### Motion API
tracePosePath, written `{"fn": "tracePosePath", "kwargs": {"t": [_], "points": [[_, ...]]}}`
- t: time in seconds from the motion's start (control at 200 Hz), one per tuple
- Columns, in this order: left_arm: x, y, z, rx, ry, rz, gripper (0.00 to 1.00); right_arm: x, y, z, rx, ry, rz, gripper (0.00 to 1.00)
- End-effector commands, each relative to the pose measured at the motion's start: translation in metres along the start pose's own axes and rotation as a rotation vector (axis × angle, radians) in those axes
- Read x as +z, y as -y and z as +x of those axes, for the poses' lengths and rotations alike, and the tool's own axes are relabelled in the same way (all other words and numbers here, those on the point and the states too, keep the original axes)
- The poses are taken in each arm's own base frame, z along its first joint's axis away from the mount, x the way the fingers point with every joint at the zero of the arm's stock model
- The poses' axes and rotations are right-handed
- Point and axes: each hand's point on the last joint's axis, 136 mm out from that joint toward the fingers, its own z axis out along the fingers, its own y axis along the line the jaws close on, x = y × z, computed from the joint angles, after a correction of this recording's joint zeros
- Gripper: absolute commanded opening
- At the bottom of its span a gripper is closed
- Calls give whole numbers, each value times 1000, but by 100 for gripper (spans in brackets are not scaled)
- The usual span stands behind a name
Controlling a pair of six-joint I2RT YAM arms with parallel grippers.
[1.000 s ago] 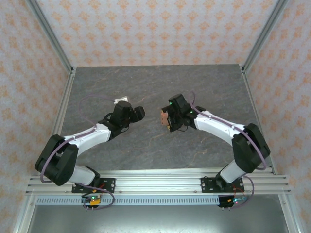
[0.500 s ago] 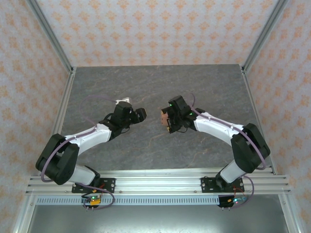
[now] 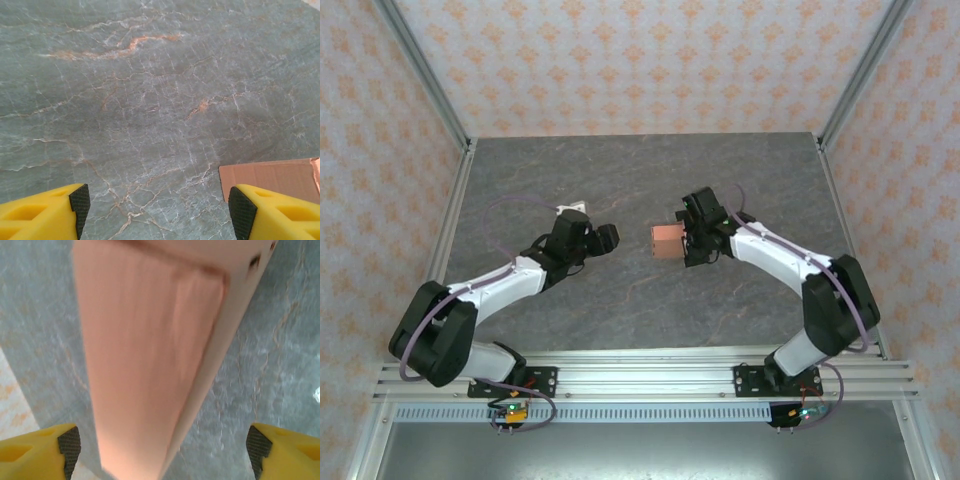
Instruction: Fold the paper box
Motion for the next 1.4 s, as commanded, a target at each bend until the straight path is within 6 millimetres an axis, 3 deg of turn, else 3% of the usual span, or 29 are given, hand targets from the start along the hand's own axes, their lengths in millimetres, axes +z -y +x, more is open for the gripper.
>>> {"fn": "tracePosePath", "kwargs": {"t": [0.0,0.15,0.35,0.44,0.511,0.656,0.776,0.871,1.026,1.121,1.241,1.391], "points": [[-13,-21,0,24,26,-83,76,17,-8,-5,31,26,3,82],[-25,-32,-2,46,46,-134,76,24,-9,-5,42,26,0,78],[-33,-38,-3,55,62,-159,77,18,-20,-14,69,64,-98,57],[-34,-39,-3,53,63,-163,77,18,-28,-19,111,70,-197,53],[-35,-40,-3,52,66,-165,77,21,-35,-24,154,72,-294,55],[-36,-44,-4,45,79,-182,77,24,-32,-24,205,37,-367,70],[-33,-42,-4,32,79,-175,77,14,-5,-27,210,38,-330,77],[-29,-37,-2,20,66,-147,77,-8,34,-38,165,110,-179,84],[-22,-24,2,20,25,-89,77,-49,65,-62,-53,244,-43,87],[-18,-16,6,23,-34,-69,77,-56,71,-83,-241,328,-10,87],[-9,9,19,-9,-147,18,75,-73,50,-104,-563,432,-21,88],[-5,38,32,-27,-204,83,75,-77,12,-90,-1067,403,-39,90]]}}
